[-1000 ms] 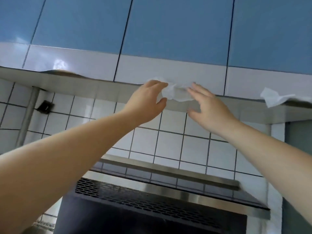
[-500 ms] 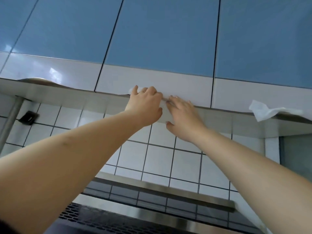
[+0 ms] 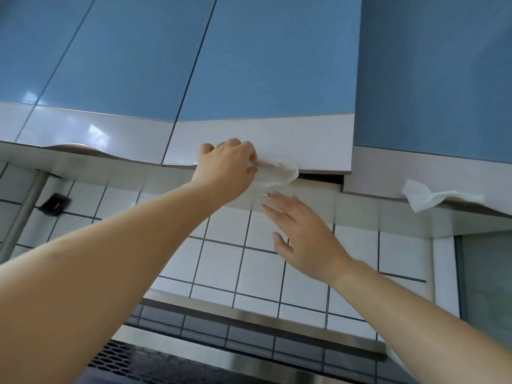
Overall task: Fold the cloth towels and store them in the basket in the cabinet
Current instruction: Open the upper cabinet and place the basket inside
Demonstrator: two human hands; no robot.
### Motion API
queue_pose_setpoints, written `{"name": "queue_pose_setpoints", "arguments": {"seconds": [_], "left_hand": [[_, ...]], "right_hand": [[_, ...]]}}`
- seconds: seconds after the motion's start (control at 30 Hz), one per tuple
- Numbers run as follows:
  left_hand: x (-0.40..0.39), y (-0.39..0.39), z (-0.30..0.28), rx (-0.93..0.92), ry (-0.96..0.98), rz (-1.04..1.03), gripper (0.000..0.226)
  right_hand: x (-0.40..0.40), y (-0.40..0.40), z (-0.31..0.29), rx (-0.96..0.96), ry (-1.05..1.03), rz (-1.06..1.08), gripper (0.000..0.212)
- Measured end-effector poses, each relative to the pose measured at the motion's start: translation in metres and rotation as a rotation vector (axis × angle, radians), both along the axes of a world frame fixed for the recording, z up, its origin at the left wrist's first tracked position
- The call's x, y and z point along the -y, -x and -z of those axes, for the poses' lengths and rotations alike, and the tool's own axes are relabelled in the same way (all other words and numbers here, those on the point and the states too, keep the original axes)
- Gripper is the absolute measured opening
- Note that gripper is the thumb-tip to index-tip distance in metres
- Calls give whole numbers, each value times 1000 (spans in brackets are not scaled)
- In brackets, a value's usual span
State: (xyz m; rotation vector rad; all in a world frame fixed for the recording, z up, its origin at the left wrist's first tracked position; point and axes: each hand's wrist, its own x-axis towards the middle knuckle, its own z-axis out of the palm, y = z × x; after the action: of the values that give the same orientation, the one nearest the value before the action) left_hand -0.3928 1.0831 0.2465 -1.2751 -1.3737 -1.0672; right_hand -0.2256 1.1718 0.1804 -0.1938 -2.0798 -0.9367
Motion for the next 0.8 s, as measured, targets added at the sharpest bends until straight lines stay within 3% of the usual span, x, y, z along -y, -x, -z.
{"name": "queue_pose_setpoints", "arguments": {"seconds": [0.13, 0.23, 0.4, 0.63, 0.8], "left_hand": [[22, 8, 0, 14, -48, 85, 21], [39, 15, 1, 5, -81, 136, 25], [69, 32, 3, -10, -153, 198, 29], [127, 88, 3, -62, -171, 263, 26], [157, 129, 4, 33, -141, 297, 23]], "right_hand": [[11, -5, 8, -190, 445, -183, 63], [49, 13, -4, -296, 580, -452, 67], [99, 57, -1, -354, 629, -743, 61], [152, 120, -5, -335, 624, -975, 57], [181, 167, -13, -291, 706, -861, 60]]}}
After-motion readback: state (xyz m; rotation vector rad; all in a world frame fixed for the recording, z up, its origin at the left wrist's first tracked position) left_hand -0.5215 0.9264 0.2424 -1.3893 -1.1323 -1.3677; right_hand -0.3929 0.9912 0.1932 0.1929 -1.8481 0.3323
